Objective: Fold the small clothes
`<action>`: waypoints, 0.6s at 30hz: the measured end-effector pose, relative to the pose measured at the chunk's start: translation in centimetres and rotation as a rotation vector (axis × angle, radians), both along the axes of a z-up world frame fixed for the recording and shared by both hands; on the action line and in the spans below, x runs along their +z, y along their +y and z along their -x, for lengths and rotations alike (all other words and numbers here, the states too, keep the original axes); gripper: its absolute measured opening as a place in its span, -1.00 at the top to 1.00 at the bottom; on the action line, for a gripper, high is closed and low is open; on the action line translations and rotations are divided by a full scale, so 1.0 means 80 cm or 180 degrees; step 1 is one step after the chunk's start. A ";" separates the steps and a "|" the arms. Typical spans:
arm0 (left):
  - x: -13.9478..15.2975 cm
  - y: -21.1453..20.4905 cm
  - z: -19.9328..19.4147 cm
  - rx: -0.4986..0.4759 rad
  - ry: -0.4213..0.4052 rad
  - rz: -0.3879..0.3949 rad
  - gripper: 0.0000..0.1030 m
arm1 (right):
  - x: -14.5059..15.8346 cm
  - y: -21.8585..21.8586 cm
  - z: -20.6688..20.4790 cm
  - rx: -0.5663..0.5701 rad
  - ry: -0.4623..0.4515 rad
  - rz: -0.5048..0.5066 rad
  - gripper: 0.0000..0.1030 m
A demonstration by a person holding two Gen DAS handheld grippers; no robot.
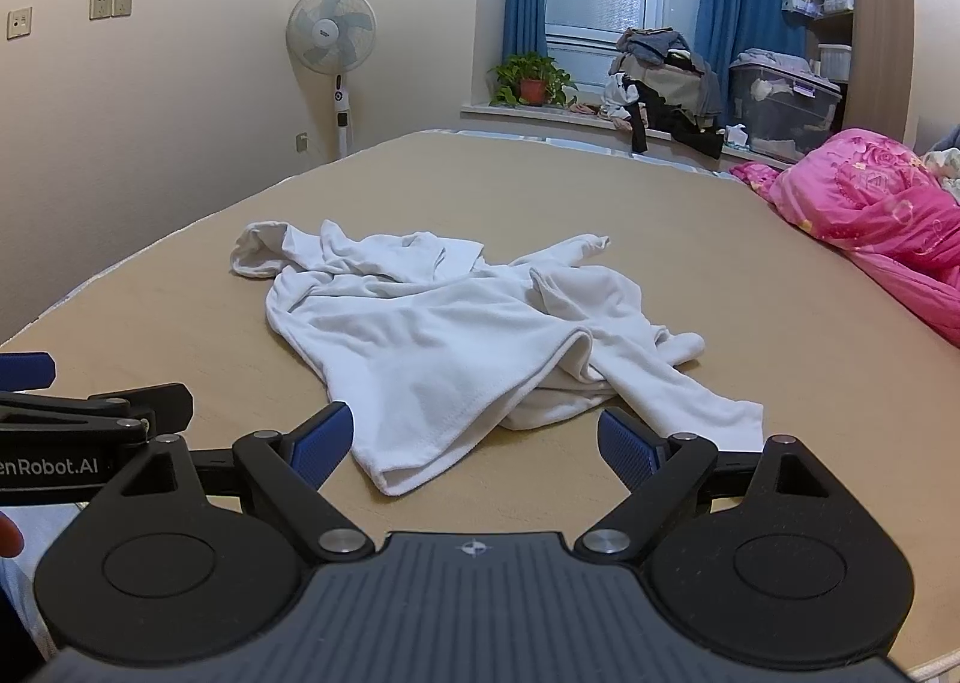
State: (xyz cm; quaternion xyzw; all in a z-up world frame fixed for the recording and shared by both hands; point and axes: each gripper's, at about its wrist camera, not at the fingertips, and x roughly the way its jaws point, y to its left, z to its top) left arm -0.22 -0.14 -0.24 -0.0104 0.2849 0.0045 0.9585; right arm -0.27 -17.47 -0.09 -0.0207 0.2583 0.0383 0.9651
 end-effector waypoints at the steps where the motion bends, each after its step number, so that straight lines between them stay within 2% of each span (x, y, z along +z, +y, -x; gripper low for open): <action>1: 0.000 0.000 0.000 -0.0001 -0.0002 -0.0002 -0.99 | 0.000 0.000 0.000 -0.0001 0.0007 -0.0009 -0.74; 8: 0.006 0.000 -0.003 -0.0031 -0.0027 -0.0022 -0.99 | 0.003 -0.001 0.003 0.0003 0.0012 -0.0036 -0.72; 10: 0.007 0.001 -0.001 -0.0038 -0.0092 -0.0054 -0.97 | 0.003 -0.001 0.003 0.0023 0.0010 -0.0085 -0.66; 11: 0.007 0.003 -0.003 -0.0048 -0.0126 -0.0066 -0.94 | 0.003 -0.002 0.003 0.0030 0.0002 -0.0086 -0.55; 14: 0.014 0.014 -0.015 -0.0090 -0.0170 -0.0087 -0.62 | 0.000 -0.006 -0.003 0.0012 -0.0027 -0.0066 -0.16; 15: 0.017 0.018 -0.022 -0.0124 -0.0181 -0.0091 -0.43 | 0.001 -0.009 -0.006 0.0023 0.0005 -0.0130 -0.01; 16: 0.021 0.023 -0.030 -0.0168 -0.0184 -0.0085 -0.23 | 0.003 -0.012 -0.010 0.0035 0.0022 -0.0170 0.05; 18: 0.032 0.037 -0.049 -0.0276 -0.0216 -0.0092 -0.01 | 0.007 -0.020 -0.023 0.0046 0.0037 -0.0264 0.15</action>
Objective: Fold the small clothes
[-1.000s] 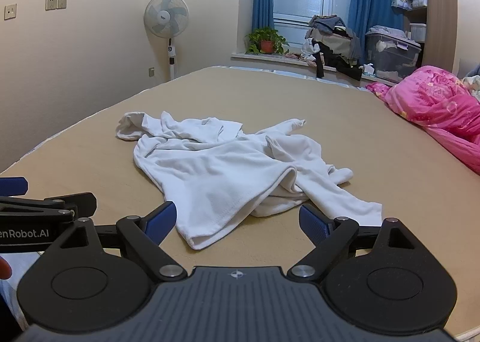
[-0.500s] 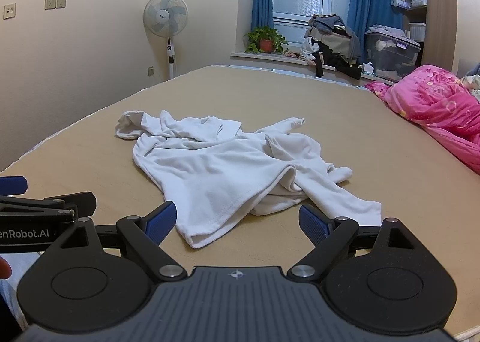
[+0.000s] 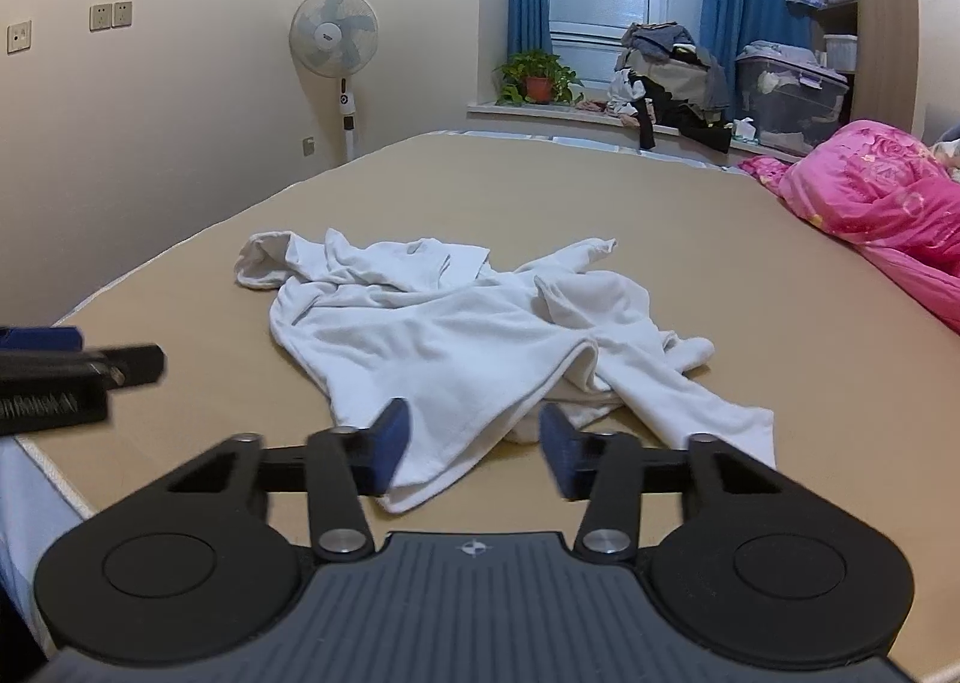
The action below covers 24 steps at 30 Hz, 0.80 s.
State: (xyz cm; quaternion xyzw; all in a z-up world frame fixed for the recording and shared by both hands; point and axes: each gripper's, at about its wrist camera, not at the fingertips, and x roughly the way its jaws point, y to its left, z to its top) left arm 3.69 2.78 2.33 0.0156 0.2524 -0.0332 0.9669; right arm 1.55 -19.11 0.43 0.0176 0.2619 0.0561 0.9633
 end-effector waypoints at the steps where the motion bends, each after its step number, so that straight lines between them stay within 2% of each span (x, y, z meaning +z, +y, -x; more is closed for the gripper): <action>1: 0.006 0.007 -0.010 -0.0038 -0.0050 -0.0023 0.14 | 0.002 -0.004 -0.007 -0.0010 0.0021 -0.0134 0.16; 2: 0.010 0.014 -0.024 -0.0088 -0.0046 0.0015 0.26 | 0.005 -0.008 -0.015 -0.0017 0.0013 -0.0165 0.16; 3: 0.014 0.019 -0.039 -0.0144 -0.0043 -0.0029 0.49 | 0.006 -0.011 -0.023 -0.0018 0.0018 -0.0185 0.16; 5: 0.014 0.025 -0.074 -0.0262 -0.0011 -0.0110 0.55 | 0.003 -0.015 -0.044 -0.0009 0.0092 -0.0197 0.16; 6: 0.006 0.027 -0.093 -0.0323 0.0063 -0.0153 0.62 | -0.003 -0.016 -0.056 -0.0009 0.0186 -0.0281 0.16; 8: -0.007 0.028 -0.134 -0.0457 0.0151 -0.0289 0.62 | -0.018 -0.016 -0.078 -0.0001 0.0430 -0.0545 0.15; 11: -0.044 0.033 -0.192 -0.0569 0.0414 -0.0262 0.62 | -0.048 -0.011 -0.107 -0.0041 0.0754 -0.0808 0.14; 13: -0.065 0.038 -0.221 -0.0545 0.0449 -0.0288 0.57 | -0.063 -0.004 -0.123 -0.0068 0.0776 -0.0895 0.10; 14: -0.077 0.042 -0.237 -0.0476 0.0487 -0.0284 0.55 | -0.073 -0.001 -0.127 -0.0095 0.0890 -0.0914 0.02; 15: -0.086 0.048 -0.248 -0.0411 0.0545 -0.0210 0.48 | -0.081 0.002 -0.132 -0.0115 0.0950 -0.0920 -0.07; 18: -0.114 0.067 -0.281 -0.0221 0.0816 0.0072 0.29 | -0.102 0.008 -0.145 -0.0150 0.1112 -0.0880 -0.09; 19: -0.120 0.073 -0.288 -0.0215 0.0851 0.0164 0.10 | -0.110 0.010 -0.148 -0.0172 0.1195 -0.0837 -0.09; 21: -0.131 0.079 -0.302 -0.0187 0.0916 0.0317 -0.08 | -0.116 0.019 -0.153 -0.0175 0.1174 -0.0718 -0.10; 22: -0.136 0.082 -0.310 -0.0158 0.0992 0.0411 -0.08 | -0.115 0.025 -0.153 -0.0149 0.1129 -0.0624 -0.09; 23: -0.142 0.084 -0.314 -0.0149 0.1056 0.0524 -0.08 | -0.114 0.030 -0.152 -0.0113 0.1083 -0.0559 0.08; 24: -0.145 0.084 -0.315 -0.0148 0.1074 0.0572 -0.05 | -0.114 0.034 -0.150 -0.0067 0.1054 -0.0486 0.39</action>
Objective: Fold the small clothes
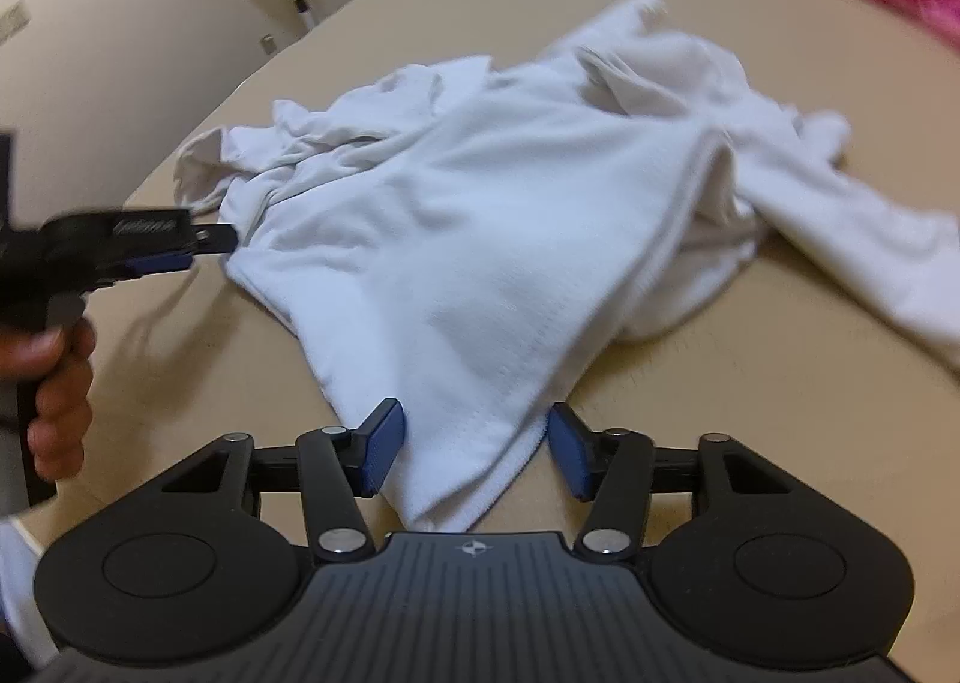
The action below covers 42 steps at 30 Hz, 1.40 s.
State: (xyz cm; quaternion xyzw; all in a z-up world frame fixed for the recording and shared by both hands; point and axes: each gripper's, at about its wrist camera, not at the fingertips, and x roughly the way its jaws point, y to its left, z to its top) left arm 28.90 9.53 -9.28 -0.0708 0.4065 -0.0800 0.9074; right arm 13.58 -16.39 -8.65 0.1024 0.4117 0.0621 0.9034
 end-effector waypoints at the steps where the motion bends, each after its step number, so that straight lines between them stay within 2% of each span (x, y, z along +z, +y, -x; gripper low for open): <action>1: -0.001 -0.003 -0.001 -0.0007 -0.0034 -0.0027 0.06 | 0.001 0.004 0.001 0.0071 -0.0036 0.0038 0.54; 2: -0.002 -0.006 -0.001 -0.0031 -0.0082 -0.0067 0.21 | 0.003 0.006 0.002 0.0135 -0.0092 0.0038 0.77; 3: -0.003 -0.010 0.000 -0.0081 -0.0078 -0.0058 0.60 | 0.006 0.009 0.005 0.0194 -0.0169 0.0064 0.80; 4: -0.003 -0.010 -0.001 -0.0133 -0.0045 0.0006 0.84 | 0.014 0.014 0.010 0.0246 -0.0255 0.0112 0.82; 7: 0.013 -0.005 0.003 -0.0058 -0.0101 0.0024 0.89 | 0.050 0.026 0.032 0.0477 -0.0529 0.0086 0.86; 9: 0.035 0.011 0.008 0.0052 -0.0206 0.0097 0.89 | 0.080 0.043 0.056 0.0674 -0.0726 0.0189 0.87; 11: 0.063 0.035 0.018 0.0113 -0.0272 0.0249 0.90 | 0.106 0.063 0.082 0.0865 -0.0850 0.0159 0.88; 12: 0.078 0.044 0.026 0.0099 -0.0318 0.0245 0.91 | 0.116 0.070 0.096 0.0919 -0.0876 0.0132 0.88; 14: 0.109 0.062 0.046 0.0028 -0.0428 0.0071 0.91 | 0.135 0.093 0.125 0.1038 -0.0954 0.0109 0.89; 17: 0.142 0.100 0.075 0.0006 -0.0379 -0.0070 0.91 | 0.155 0.135 0.167 0.1256 -0.1001 0.0037 0.89; 20: 0.154 0.140 0.104 0.0091 -0.0261 -0.0214 0.90 | 0.160 0.182 0.206 0.1497 -0.0944 -0.0004 0.89; 22: 0.145 0.165 0.117 0.0187 -0.0153 -0.0319 0.90 | 0.151 0.210 0.217 0.1606 -0.0831 -0.0004 0.88; 25: 0.122 0.198 0.123 0.0393 0.0150 -0.0252 0.84 | 0.135 0.227 0.213 0.1816 -0.0412 -0.0048 0.75; 27: 0.119 0.207 0.124 0.0523 0.0298 -0.0309 0.78 | 0.144 0.208 0.215 0.1935 -0.0419 -0.0143 0.68; 28: 0.124 0.205 0.132 0.0554 0.0267 -0.0421 0.77 | 0.153 0.190 0.217 0.1957 -0.0521 -0.0108 0.63; 29: 0.136 0.201 0.135 0.0552 0.0188 -0.0499 0.77 | 0.160 0.171 0.216 0.1940 -0.0608 -0.0029 0.48; 30: 0.150 0.199 0.139 0.0541 0.0120 -0.0491 0.77 | 0.167 0.141 0.208 0.1877 -0.0673 0.0096 0.36; 32: 0.178 0.198 0.152 0.0491 0.0016 -0.0293 0.68 | 0.172 0.087 0.191 0.1691 -0.0706 0.0296 0.33; 34: 0.187 0.180 0.172 0.0290 -0.0018 -0.0172 0.43 | 0.173 0.029 0.163 0.1513 -0.0651 0.0521 0.30; 37: 0.174 0.153 0.204 -0.0036 -0.0067 -0.0074 0.38 | 0.169 -0.032 0.130 0.1426 -0.0645 0.0812 0.15; 40: 0.148 0.118 0.215 -0.0359 0.0227 -0.0133 0.38 | 0.149 -0.057 0.121 0.1656 -0.0619 0.0907 0.09; 42: 0.148 0.094 0.223 -0.0610 0.0191 -0.0178 0.38 | 0.131 -0.042 0.113 0.1845 -0.0610 0.0975 0.08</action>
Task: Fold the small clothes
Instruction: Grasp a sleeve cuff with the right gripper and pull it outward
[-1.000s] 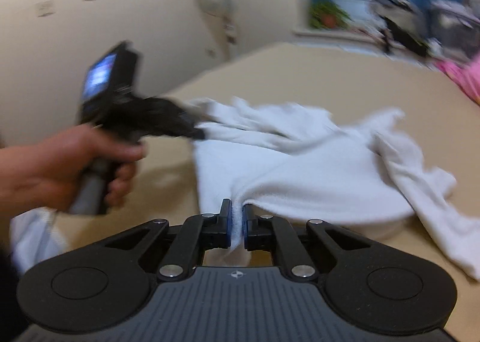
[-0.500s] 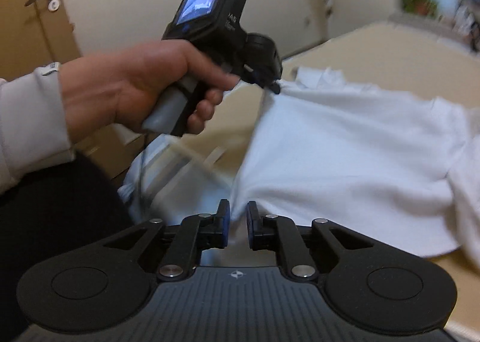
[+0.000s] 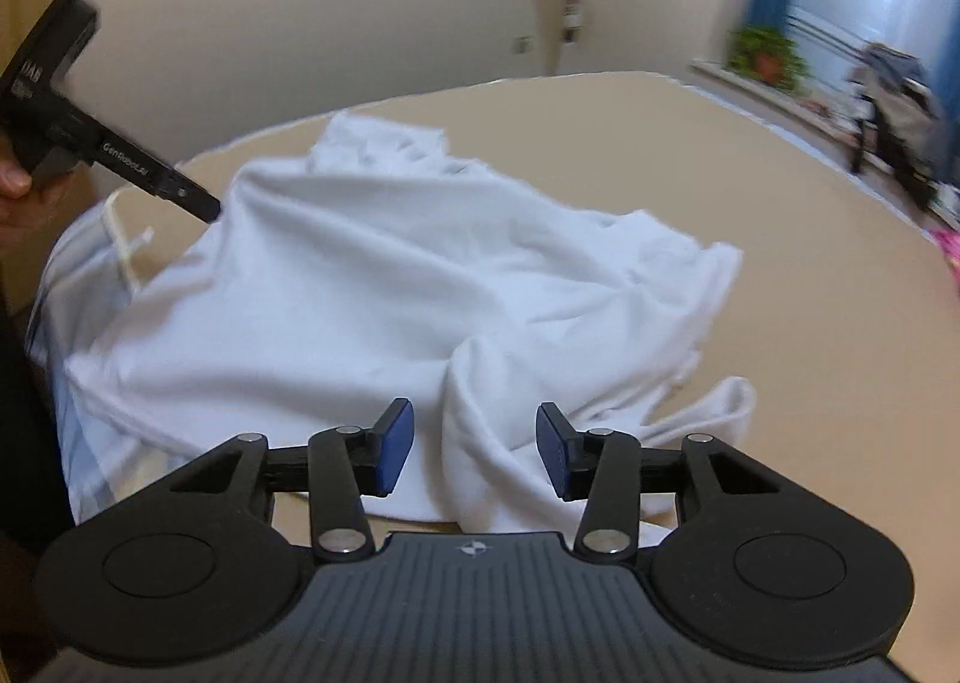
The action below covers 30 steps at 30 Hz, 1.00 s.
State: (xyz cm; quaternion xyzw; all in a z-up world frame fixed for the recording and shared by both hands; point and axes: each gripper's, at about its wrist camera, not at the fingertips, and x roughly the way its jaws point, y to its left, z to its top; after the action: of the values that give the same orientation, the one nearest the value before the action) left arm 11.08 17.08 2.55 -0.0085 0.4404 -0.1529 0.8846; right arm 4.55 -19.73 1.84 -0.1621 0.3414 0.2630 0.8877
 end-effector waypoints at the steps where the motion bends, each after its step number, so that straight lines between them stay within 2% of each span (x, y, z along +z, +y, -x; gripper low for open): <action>1: 0.001 -0.012 0.004 -0.0100 -0.0039 -0.0078 0.38 | -0.010 0.017 -0.004 0.0033 -0.0033 0.0090 0.08; 3: -0.002 -0.032 0.008 -0.0166 -0.0087 -0.0251 0.38 | -0.034 0.038 -0.009 0.0019 -0.0011 0.0272 0.09; 4: -0.008 -0.033 0.004 -0.0143 -0.0080 -0.0258 0.38 | -0.045 0.056 -0.018 0.0033 0.0027 0.0371 0.12; 5: -0.007 -0.035 0.000 -0.0090 -0.0061 -0.0229 0.38 | -0.054 0.061 -0.024 0.0031 0.0038 0.0510 0.29; 6: -0.008 -0.034 -0.002 -0.0033 -0.0068 -0.0209 0.38 | -0.058 0.061 -0.027 -0.0002 0.0011 0.0626 0.80; 7: -0.007 -0.032 -0.007 0.0017 -0.0097 -0.0222 0.38 | -0.053 0.055 -0.031 -0.0028 0.0030 0.0598 0.86; 9: -0.008 -0.026 -0.018 0.0118 -0.0180 -0.0268 0.38 | -0.029 0.032 -0.044 -0.0231 -0.0028 0.0277 0.87; 12: -0.012 -0.020 -0.033 0.0262 -0.0260 -0.0244 0.38 | 0.028 -0.038 -0.063 -0.0762 -0.0281 0.0004 0.87; 16: -0.007 -0.007 -0.048 0.0419 -0.0297 -0.0251 0.38 | 0.061 -0.163 -0.119 -0.1432 -0.0226 -0.0054 0.87; 20: -0.006 0.003 -0.063 0.0576 -0.0270 -0.0196 0.38 | 0.047 -0.287 -0.187 -0.1937 0.0155 0.0094 0.87; 24: -0.008 -0.002 -0.072 0.0567 -0.0292 -0.0217 0.38 | 0.025 -0.361 -0.230 -0.2152 0.0380 0.0406 0.87; 27: -0.012 -0.006 -0.076 0.0521 -0.0308 -0.0250 0.38 | 0.012 -0.384 -0.248 -0.2252 0.0321 0.0746 0.87; 29: -0.016 -0.007 -0.079 0.0505 -0.0293 -0.0260 0.38 | -0.002 -0.382 -0.259 -0.2283 0.0090 0.0891 0.87; 30: -0.016 -0.007 -0.080 0.0499 -0.0289 -0.0261 0.38 | -0.003 -0.381 -0.255 -0.2238 -0.0089 0.0856 0.85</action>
State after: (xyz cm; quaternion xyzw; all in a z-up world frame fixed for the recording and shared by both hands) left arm 17.50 16.52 1.24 0.0003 0.4037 -0.0653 0.9125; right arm 24.95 -50.24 1.61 -0.1536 0.3956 -0.1072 0.8991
